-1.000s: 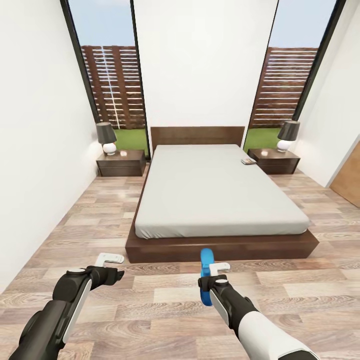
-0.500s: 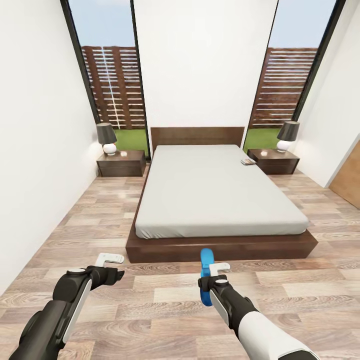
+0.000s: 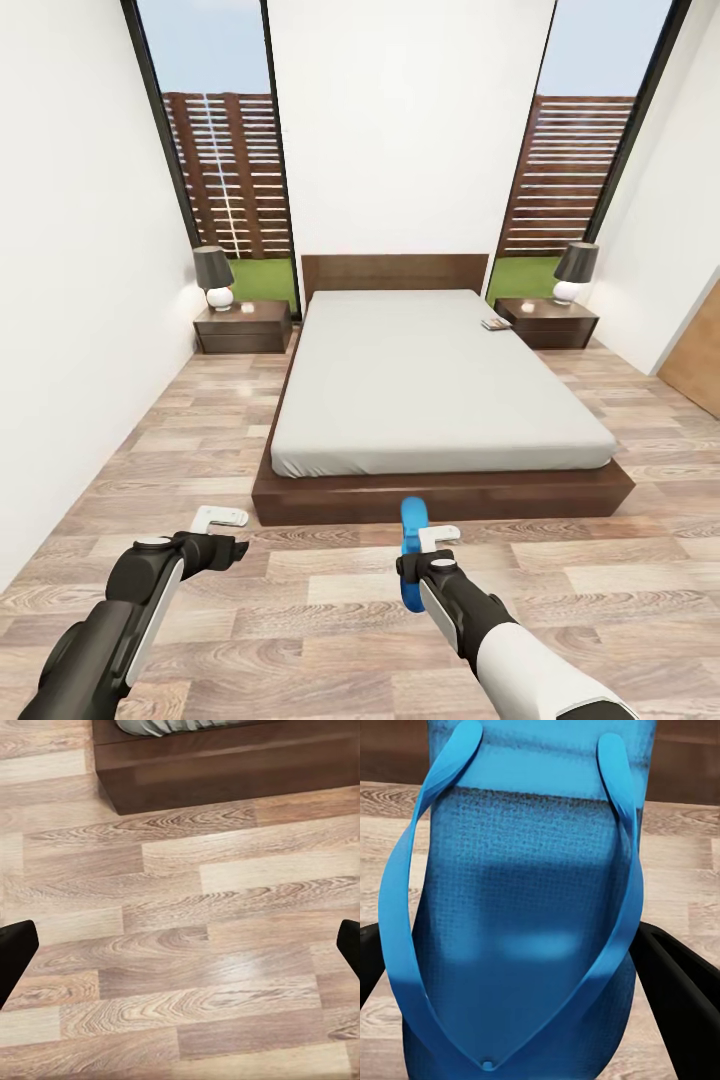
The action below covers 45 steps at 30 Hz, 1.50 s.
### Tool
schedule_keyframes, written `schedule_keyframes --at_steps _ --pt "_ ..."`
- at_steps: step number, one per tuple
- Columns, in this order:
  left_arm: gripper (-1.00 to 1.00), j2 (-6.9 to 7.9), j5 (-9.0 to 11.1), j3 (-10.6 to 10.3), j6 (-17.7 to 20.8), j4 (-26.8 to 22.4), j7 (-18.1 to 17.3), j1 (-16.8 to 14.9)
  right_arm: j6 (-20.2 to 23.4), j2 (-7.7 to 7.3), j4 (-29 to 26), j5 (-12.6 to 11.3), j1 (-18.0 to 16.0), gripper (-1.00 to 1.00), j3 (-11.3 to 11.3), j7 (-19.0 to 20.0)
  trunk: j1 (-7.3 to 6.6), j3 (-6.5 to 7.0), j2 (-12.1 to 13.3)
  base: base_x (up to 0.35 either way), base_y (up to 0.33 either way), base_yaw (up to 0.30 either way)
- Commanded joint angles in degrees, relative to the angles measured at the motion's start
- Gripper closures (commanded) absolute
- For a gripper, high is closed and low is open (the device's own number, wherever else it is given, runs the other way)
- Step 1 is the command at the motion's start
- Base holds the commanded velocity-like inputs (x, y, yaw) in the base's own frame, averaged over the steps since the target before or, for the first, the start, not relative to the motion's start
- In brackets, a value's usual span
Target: In the bedroom, move the book from the bed onto either nightstand, and place the two sandals side by side next to the bed.
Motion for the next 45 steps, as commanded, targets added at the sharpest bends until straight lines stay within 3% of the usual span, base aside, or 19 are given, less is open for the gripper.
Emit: schedule_keyframes --at_steps 1,14,45 --pt "-1.00 0.03 -0.5 -0.1 0.2 -0.1 -0.4 -0.1 0.4 -0.04 -0.1 -0.3 0.0 1.00 0.5 -0.4 0.04 -0.12 -0.1 0.000 0.000 0.000" --pt "-1.00 -0.09 -1.4 0.0 0.0 -0.1 -0.4 0.0 0.4 -0.04 -0.1 -0.3 0.0 1.00 0.5 -0.4 0.04 -0.12 -0.1 0.000 0.000 -0.047" --pt "-1.00 -0.10 -1.4 0.0 -0.2 -0.1 -0.5 0.0 0.4 -0.04 -0.1 -0.3 0.0 1.00 0.5 -0.4 0.04 -0.12 -0.1 0.000 0.000 -0.266"
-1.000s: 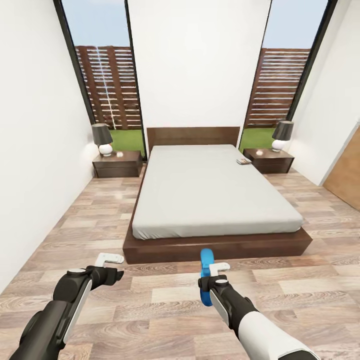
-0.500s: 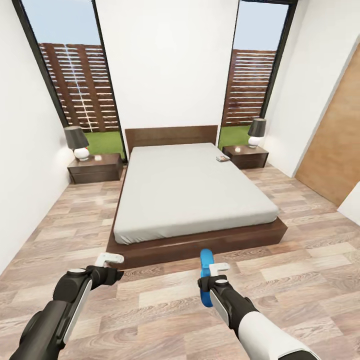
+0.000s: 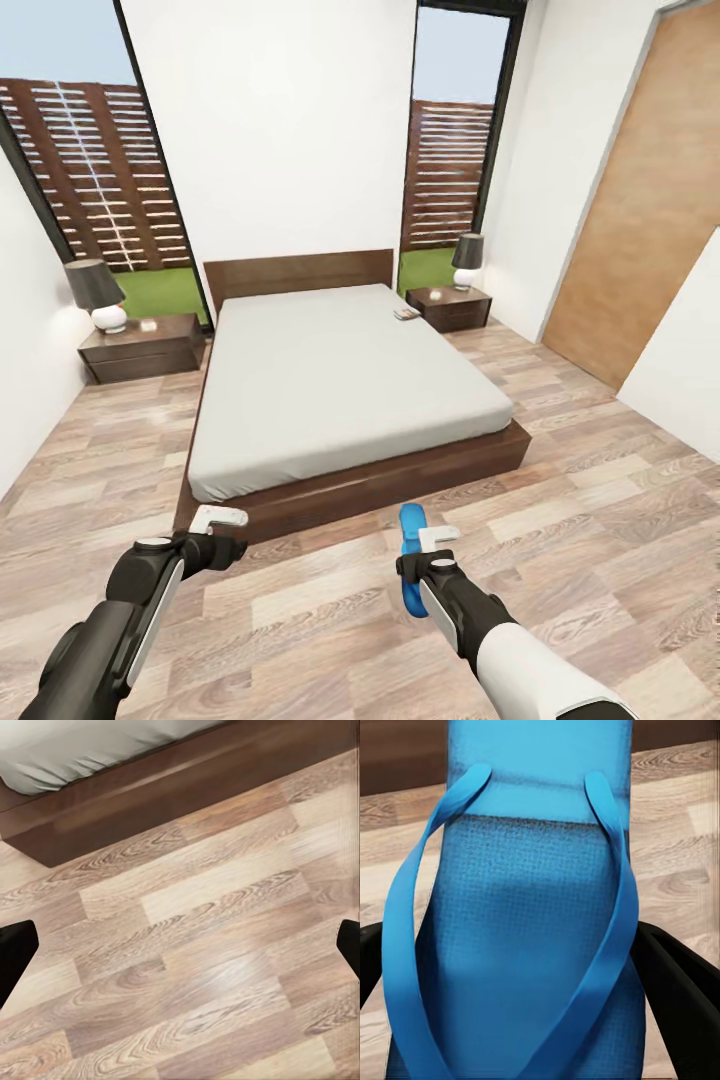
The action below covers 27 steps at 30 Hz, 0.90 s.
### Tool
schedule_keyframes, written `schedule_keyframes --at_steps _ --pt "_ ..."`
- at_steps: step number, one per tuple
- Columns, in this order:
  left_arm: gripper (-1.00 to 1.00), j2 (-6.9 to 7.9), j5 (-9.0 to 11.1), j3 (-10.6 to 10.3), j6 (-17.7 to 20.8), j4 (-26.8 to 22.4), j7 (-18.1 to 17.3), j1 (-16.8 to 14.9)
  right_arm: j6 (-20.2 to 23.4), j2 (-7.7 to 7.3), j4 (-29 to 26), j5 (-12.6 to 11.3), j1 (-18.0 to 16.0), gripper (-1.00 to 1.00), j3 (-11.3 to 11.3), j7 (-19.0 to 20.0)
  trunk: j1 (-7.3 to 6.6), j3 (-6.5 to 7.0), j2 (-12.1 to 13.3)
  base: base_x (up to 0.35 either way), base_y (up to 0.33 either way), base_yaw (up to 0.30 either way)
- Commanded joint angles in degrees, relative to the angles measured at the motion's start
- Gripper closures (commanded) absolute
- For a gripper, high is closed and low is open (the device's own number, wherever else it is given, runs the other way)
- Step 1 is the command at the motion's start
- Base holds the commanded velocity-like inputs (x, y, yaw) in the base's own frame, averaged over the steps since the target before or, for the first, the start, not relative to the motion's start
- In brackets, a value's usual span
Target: In the bedroom, move the book from the bed onto either nightstand, and place the two sandals side by side next to the bed.
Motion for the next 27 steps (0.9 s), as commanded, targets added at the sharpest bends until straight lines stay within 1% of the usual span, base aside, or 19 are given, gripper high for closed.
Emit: schedule_keyframes --at_steps 1,6,9,17,27 --pt "-1.00 0.04 -0.5 0.0 0.2 -0.1 -0.4 0.0 0.4 -0.03 -0.1 -0.3 -0.1 1.00 0.7 -0.4 0.04 -0.12 -0.1 0.000 0.000 -0.255" --pt "-1.00 0.04 -0.5 0.0 0.2 -0.1 -0.4 0.0 0.4 -0.03 -0.1 -0.3 -0.1 1.00 1.8 -0.4 0.04 -0.12 -0.1 0.000 0.000 -0.254" --pt "-1.00 0.04 -0.5 0.0 0.2 -0.1 -0.4 0.0 0.3 -0.03 -0.1 -0.3 -0.1 1.00 2.0 -0.4 0.04 -0.12 -0.1 0.000 0.000 -0.253" --pt "-1.00 0.04 -0.5 0.0 0.2 -0.1 -0.4 0.0 0.3 -0.03 -0.1 -0.3 -0.1 1.00 2.3 -0.4 0.04 -0.12 -0.1 0.000 0.014 -0.252" --pt "-1.00 0.11 -0.4 0.0 0.0 -0.1 -0.4 0.0 0.3 -0.03 -0.1 -0.3 -0.1 1.00 2.3 -0.4 0.04 -0.12 -0.1 0.022 0.107 -0.252"
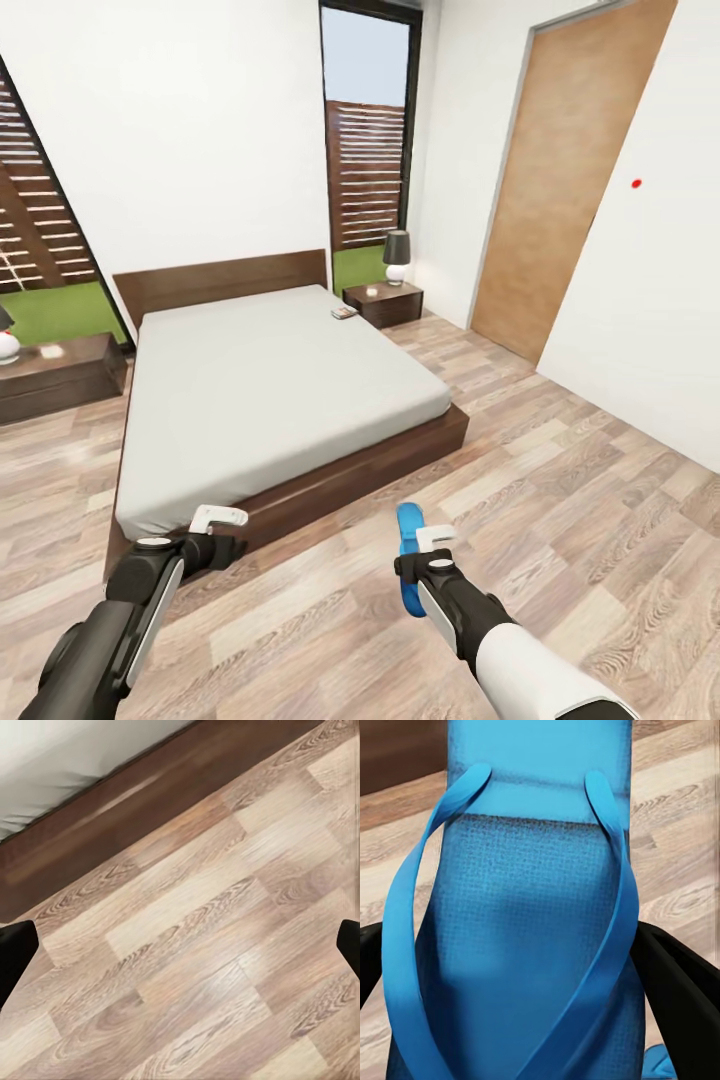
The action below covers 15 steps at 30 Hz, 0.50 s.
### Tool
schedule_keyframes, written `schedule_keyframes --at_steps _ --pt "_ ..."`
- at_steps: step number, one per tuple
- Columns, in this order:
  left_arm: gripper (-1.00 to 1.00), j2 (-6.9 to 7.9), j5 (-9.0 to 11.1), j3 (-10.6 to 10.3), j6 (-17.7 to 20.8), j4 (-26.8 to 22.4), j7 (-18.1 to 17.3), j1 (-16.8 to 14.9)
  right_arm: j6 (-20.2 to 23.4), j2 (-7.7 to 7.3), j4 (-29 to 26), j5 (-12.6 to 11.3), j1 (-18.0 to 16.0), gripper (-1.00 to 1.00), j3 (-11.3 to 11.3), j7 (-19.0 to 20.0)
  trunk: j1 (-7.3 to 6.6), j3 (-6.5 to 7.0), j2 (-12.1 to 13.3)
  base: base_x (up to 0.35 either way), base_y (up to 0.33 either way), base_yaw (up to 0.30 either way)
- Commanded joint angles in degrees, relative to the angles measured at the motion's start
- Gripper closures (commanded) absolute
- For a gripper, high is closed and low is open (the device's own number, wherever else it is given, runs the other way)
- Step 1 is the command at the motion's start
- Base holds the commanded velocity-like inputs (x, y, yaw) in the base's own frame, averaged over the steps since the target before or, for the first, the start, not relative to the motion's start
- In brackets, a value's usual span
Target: In the bedroom, move the book from the bed onto either nightstand, and place the two sandals side by side next to the bed.
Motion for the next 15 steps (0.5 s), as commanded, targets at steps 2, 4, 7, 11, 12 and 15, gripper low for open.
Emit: schedule_keyframes --at_steps 2,4,7,11,12,15 --pt "-1.00 0.05 -0.5 -0.1 0.1 -0.1 -0.4 0.0 0.4 -0.03 -0.1 -0.3 -0.1 1.00 0.5 -0.4 0.04 -0.12 -0.1 0.006 0.022 -0.254" --pt "-1.00 0.04 -0.4 0.0 0.1 -0.1 -0.4 0.0 0.4 -0.03 -0.1 -0.3 -0.1 1.00 0.5 -0.4 0.04 -0.12 -0.1 0.003 0.012 -0.257" --pt "-1.00 0.04 -0.5 -0.1 0.1 -0.1 -0.4 0.0 0.4 -0.03 -0.1 -0.3 -0.1 1.00 0.5 -0.4 0.04 -0.12 -0.1 0.002 0.005 -0.264" --pt "-1.00 0.00 -0.5 -0.1 0.1 -0.1 -0.4 0.0 0.4 0.00 -0.1 -0.3 -0.1 1.00 0.5 -0.4 0.04 -0.12 -0.1 0.000 0.002 -0.271" --pt "-1.00 -0.01 -0.5 -0.1 0.1 -0.1 -0.4 0.0 0.4 0.00 -0.1 -0.3 -0.1 1.00 0.5 -0.4 0.04 -0.12 -0.1 0.000 0.001 -0.272" --pt "-1.00 0.02 -0.5 -0.1 0.0 -0.1 -0.4 0.0 0.4 0.01 -0.1 -0.3 -0.1 1.00 0.5 -0.4 0.04 -0.12 -0.1 0.000 0.000 -0.273"
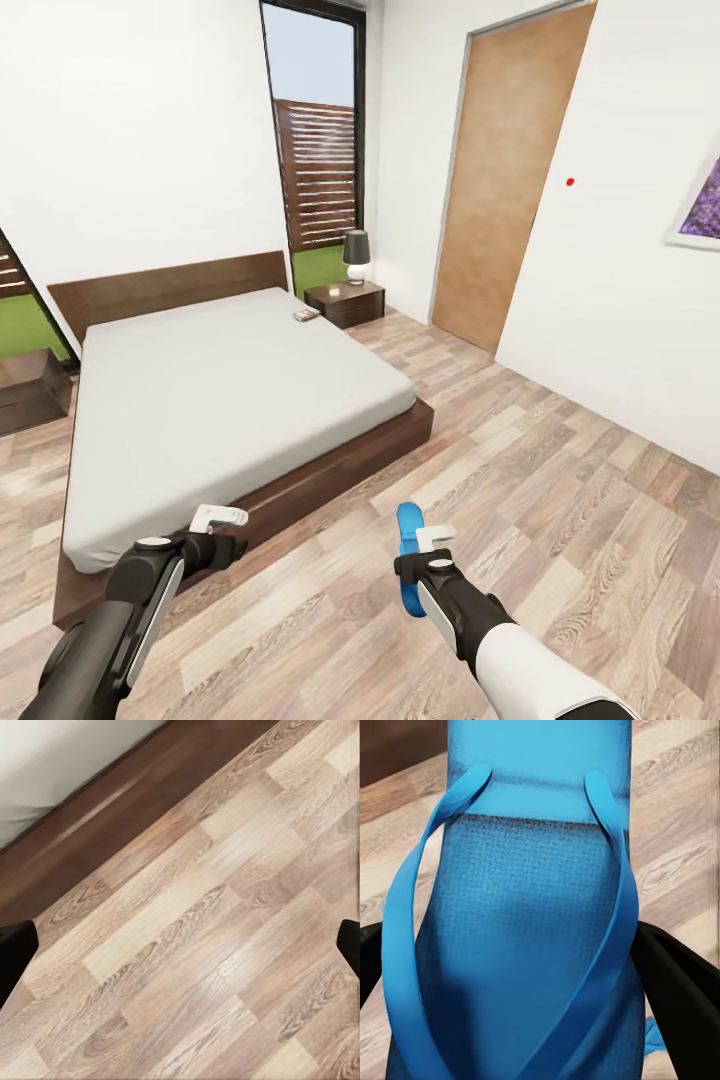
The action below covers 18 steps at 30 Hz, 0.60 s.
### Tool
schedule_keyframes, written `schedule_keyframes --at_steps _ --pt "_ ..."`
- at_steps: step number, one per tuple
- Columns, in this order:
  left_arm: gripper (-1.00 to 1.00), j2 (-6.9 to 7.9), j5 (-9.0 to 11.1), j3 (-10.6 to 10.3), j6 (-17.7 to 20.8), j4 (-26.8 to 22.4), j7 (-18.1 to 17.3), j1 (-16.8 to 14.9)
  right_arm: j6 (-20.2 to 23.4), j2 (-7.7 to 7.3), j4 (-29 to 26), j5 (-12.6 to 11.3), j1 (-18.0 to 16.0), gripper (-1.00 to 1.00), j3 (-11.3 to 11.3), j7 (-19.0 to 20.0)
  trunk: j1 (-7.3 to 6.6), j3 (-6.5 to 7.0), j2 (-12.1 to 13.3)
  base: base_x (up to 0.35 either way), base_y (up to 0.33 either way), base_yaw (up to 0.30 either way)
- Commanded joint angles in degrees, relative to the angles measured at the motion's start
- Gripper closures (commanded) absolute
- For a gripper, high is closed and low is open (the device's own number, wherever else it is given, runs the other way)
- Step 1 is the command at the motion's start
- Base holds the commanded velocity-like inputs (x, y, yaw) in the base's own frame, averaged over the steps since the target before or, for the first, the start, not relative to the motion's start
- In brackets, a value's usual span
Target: In the bedroom, move the book from the bed onto either nightstand, and place the two sandals side by side next to the bed.
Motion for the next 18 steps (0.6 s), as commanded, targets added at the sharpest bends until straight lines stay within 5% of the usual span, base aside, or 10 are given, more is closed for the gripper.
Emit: schedule_keyframes --at_steps 1,18 --pt "-1.00 0.03 -0.5 0.0 0.2 -0.1 -0.4 0.0 0.4 -0.03 -0.1 -0.3 -0.1 1.00 0.5 -0.4 0.04 -0.12 -0.1 0.000 0.000 -0.273" --pt "-1.00 0.09 -0.5 0.0 0.0 -0.1 -0.4 0.0 0.4 -0.06 -0.1 -0.3 -0.1 1.00 0.5 -0.4 0.04 -0.12 -0.1 0.000 0.000 -0.273"
